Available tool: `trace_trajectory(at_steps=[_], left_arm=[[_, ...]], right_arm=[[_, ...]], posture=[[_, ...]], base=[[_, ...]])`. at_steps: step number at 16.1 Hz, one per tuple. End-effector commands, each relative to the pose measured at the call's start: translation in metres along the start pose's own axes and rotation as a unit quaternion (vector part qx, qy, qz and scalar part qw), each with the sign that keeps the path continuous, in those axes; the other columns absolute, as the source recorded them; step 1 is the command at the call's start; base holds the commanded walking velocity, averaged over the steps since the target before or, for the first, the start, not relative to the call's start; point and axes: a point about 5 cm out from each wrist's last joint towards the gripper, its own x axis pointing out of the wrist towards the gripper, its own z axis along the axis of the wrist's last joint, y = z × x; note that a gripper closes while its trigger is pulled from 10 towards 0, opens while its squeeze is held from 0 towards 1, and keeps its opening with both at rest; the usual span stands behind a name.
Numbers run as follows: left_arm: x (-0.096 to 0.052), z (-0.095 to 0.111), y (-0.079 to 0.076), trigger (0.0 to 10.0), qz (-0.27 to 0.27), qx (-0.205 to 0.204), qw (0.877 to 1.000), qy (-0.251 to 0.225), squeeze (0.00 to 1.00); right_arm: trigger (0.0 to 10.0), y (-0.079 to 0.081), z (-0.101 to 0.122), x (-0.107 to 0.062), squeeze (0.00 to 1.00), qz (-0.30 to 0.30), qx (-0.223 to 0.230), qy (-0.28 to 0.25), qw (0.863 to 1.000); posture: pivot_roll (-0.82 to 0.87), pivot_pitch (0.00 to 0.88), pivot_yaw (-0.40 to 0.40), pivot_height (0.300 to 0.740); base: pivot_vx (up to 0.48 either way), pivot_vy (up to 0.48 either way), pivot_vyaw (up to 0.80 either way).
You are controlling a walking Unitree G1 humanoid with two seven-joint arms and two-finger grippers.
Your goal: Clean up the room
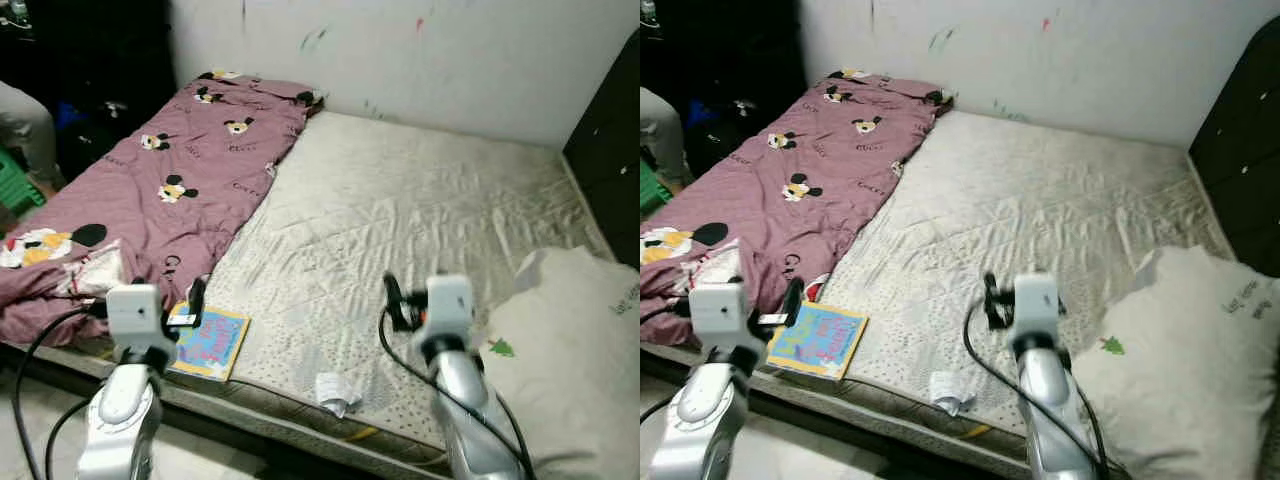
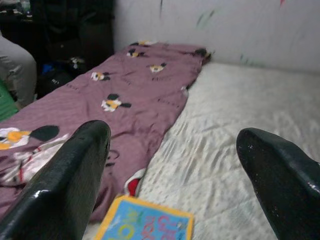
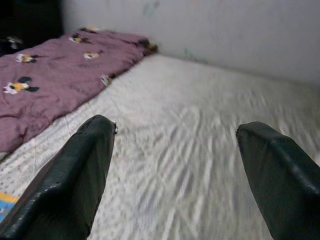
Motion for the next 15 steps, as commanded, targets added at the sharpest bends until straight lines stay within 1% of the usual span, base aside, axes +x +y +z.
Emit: trace_trajectory(at_steps=[1, 3, 4, 5, 6, 7, 8, 10, 11, 12, 13, 14, 15], left_arm=[[0.000, -0.002, 0.001, 10.0, -0.008, 0.003, 1.000, 0.010, 0.00], [0.003, -0.007, -0.004, 10.0, -0.020, -0.003, 1.000, 0.022, 0.00], [0.006, -0.006, -0.007, 10.0, -0.024, -0.007, 0.999, 0.021, 0.00], [0.012, -0.003, -0.018, 10.0, -0.041, -0.014, 0.999, 0.016, 0.00], [0.015, -0.005, -0.026, 10.0, -0.053, -0.016, 0.998, 0.016, 0.00], [0.014, -0.005, -0.028, 10.0, -0.053, -0.018, 0.998, 0.016, 0.00], [0.008, -0.006, -0.029, 10.0, -0.044, -0.028, 0.998, 0.017, 0.00], [-0.003, -0.013, -0.028, 10.0, -0.037, -0.032, 0.998, 0.025, 0.00], [-0.008, -0.015, -0.025, 10.0, -0.027, -0.038, 0.998, 0.030, 0.00], [-0.010, -0.016, -0.024, 10.0, -0.020, -0.042, 0.998, 0.030, 0.00], [-0.012, -0.017, -0.023, 10.0, -0.018, -0.044, 0.998, 0.033, 0.00], [-0.015, -0.020, -0.023, 10.0, -0.018, -0.047, 0.998, 0.039, 0.00], [-0.016, -0.020, -0.022, 10.0, -0.014, -0.047, 0.998, 0.040, 0.00]], right_arm=[[10.0, -0.004, 0.003, -0.003, 0.00, -0.015, 0.005, -0.011, 1.000], [10.0, -0.007, -0.005, -0.014, 0.00, -0.028, 0.003, -0.005, 1.000], [10.0, -0.009, -0.007, -0.014, 0.00, -0.032, 0.000, -0.003, 0.999], [10.0, -0.018, -0.005, -0.013, 0.00, -0.046, -0.004, -0.005, 0.999], [10.0, -0.024, -0.002, -0.011, 0.00, -0.052, -0.009, -0.011, 0.999], [10.0, -0.027, -0.001, -0.011, 0.00, -0.053, -0.011, -0.011, 0.998], [10.0, -0.030, -0.001, -0.012, 0.00, -0.048, -0.020, -0.008, 0.999], [10.0, -0.031, 0.002, -0.013, 0.00, -0.039, -0.018, -0.009, 0.999], [10.0, -0.027, 0.009, -0.010, 0.00, -0.025, -0.011, -0.016, 1.000], [10.0, -0.022, 0.017, -0.007, 0.00, -0.011, 0.004, -0.024, 1.000], [10.0, -0.018, 0.025, -0.002, 0.00, -0.001, 0.007, -0.034, 0.999], [10.0, -0.013, 0.031, 0.003, 0.00, 0.005, -0.006, -0.049, 0.999], [10.0, -0.013, 0.029, 0.003, 0.00, 0.007, -0.014, -0.047, 0.999]], posture=[[-0.02, 0.000, 0.042, 0.740], [-0.05, 0.000, 0.079, 0.740], [-0.06, 0.000, 0.083, 0.740], [-0.10, 0.000, 0.089, 0.740], [-0.10, 0.000, 0.081, 0.740], [-0.10, 0.000, 0.075, 0.740], [-0.08, 0.000, 0.053, 0.740], [-0.06, 0.000, 0.024, 0.740], [-0.04, 0.000, 0.000, 0.740], [-0.03, 0.000, -0.011, 0.740], [-0.03, 0.000, -0.018, 0.740], [-0.02, 0.000, -0.024, 0.740], [0.00, 0.000, -0.033, 0.740]], base=[[0.000, 0.000, 0.00], [0.000, 0.000, 0.00], [0.000, 0.000, 0.00], [0.000, 0.000, 0.00], [0.000, 0.000, 0.00], [0.000, 0.000, 0.00], [0.000, 0.000, 0.00], [0.000, 0.000, 0.00], [0.000, 0.000, 0.00], [0.000, 0.000, 0.00], [0.000, 0.000, 0.00], [0.000, 0.000, 0.00], [0.000, 0.000, 0.00]])
